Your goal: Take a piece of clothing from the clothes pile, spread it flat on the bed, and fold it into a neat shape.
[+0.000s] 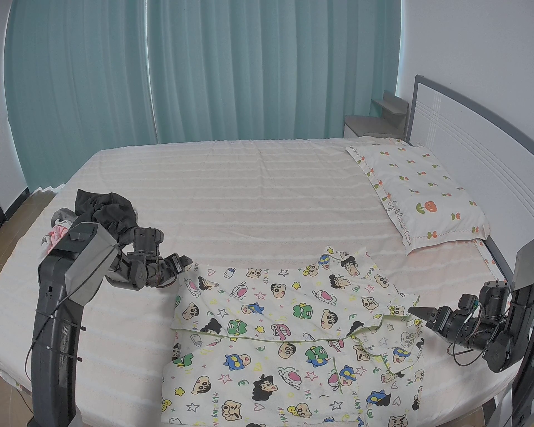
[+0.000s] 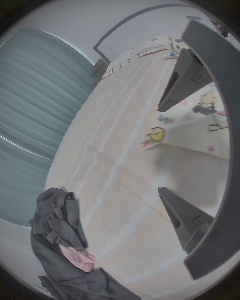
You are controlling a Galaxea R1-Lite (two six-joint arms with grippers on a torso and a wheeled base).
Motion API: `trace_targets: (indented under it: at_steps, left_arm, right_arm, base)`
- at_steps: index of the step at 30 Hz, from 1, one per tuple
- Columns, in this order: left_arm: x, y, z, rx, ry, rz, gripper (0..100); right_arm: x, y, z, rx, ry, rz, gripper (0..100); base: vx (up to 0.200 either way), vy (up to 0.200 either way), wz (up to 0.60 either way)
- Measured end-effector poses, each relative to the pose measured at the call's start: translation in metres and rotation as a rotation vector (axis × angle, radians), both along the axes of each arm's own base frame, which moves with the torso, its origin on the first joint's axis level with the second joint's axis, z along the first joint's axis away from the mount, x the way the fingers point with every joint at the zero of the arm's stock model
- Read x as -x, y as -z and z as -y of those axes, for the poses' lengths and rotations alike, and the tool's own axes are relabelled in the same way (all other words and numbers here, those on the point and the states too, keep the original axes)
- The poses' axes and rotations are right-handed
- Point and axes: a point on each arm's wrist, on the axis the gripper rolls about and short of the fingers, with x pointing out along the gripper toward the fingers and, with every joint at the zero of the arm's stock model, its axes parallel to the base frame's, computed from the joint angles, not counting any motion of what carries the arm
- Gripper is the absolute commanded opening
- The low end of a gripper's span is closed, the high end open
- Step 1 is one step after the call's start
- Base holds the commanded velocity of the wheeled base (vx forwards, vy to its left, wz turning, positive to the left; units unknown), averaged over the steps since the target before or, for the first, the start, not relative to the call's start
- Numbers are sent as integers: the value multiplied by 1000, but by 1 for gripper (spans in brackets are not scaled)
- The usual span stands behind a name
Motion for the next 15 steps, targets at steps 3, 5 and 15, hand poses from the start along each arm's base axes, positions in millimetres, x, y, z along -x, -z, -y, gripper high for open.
trace_targets:
  at_steps: [3,5,15]
  left_arm:
    - [20,-3,-1,38,31,-40,100]
    - [39,-5,-1,60,48,-74,100]
    - [110,-12,18,229,20,-137,100]
  right_arm:
    - [0,0,0,0,0,-1,100]
    - [1,0,0,0,0,-3,100]
    - [2,0,0,-1,-2,-7,100]
  base:
    - [0,0,0]
    - [0,0,0]
    - [0,0,0]
